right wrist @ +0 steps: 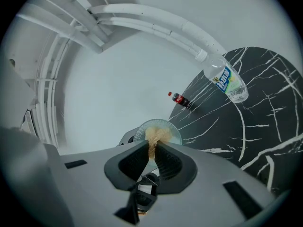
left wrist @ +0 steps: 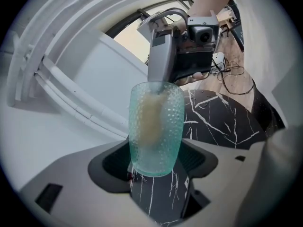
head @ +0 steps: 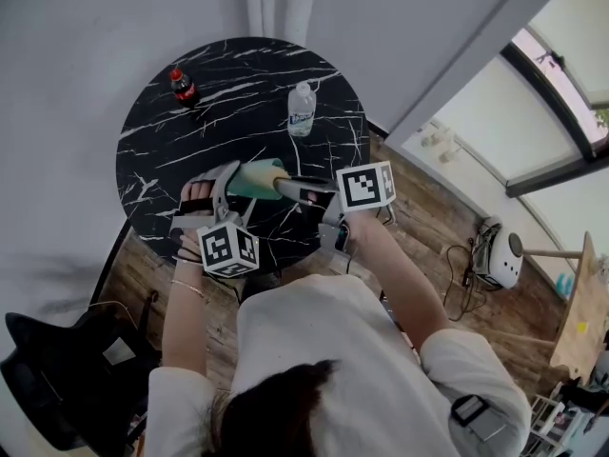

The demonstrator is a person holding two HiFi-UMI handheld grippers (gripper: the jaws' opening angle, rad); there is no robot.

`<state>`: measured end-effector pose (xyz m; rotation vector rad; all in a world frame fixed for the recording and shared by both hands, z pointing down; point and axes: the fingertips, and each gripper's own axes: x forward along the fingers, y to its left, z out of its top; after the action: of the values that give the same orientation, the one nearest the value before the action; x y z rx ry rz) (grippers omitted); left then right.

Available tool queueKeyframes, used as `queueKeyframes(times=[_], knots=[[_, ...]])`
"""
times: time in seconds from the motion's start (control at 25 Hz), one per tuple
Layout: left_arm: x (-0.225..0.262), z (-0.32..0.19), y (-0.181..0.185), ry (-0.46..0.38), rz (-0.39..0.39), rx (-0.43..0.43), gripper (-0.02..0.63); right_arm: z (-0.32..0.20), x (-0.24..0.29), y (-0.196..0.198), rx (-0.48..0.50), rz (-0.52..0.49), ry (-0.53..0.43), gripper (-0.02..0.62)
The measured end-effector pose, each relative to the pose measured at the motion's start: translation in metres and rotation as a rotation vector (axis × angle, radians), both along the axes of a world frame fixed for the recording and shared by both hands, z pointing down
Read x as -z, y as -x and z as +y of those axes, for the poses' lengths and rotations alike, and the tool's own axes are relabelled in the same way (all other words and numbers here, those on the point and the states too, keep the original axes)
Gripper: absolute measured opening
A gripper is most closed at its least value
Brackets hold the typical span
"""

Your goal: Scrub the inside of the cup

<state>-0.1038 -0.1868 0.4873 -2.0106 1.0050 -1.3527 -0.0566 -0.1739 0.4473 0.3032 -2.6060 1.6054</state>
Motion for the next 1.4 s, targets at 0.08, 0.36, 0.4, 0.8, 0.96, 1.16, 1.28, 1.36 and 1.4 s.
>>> queueKeyframes(times=[0.08,0.36,0.4,0.8,0.96,1.16,1.28,1.36,1.4], knots=[[0.0,-0.001,0.001,0.0,-0.002,0.003,0.316,-0.004,-0.003,-0.005,-0.026,0.01,0.02,0.058],[0.0,0.0,0.007,0.003,0.009,0.005,0.314,-0.025,-0.012,-0.023,-0.088,0.033,0.017,0.057],[0.0,-0.001,0.006,0.002,0.011,0.001,0.314,-0.026,-0.013,-0.023,-0.089,0.036,0.016,0.057],[-0.003,0.002,0.005,0.01,0.039,-0.004,0.314,-0.039,-0.027,-0.037,-0.168,0.068,0.032,0.057],[-0.004,0.007,0.003,0.024,0.099,0.018,0.314,-0.045,-0.031,-0.044,-0.201,0.128,-0.017,0.057],[0.002,0.011,0.0,0.025,0.2,0.046,0.314,-0.043,-0.049,-0.047,-0.189,0.263,-0.102,0.057],[0.009,0.013,-0.005,0.026,0.258,0.049,0.314,-0.041,-0.062,-0.048,-0.189,0.306,-0.119,0.057],[0.01,0.014,-0.007,0.042,0.312,0.059,0.314,-0.037,-0.069,-0.045,-0.177,0.33,-0.151,0.057],[0.01,0.014,-0.008,0.052,0.342,0.067,0.314,-0.033,-0.072,-0.042,-0.161,0.347,-0.176,0.057]])
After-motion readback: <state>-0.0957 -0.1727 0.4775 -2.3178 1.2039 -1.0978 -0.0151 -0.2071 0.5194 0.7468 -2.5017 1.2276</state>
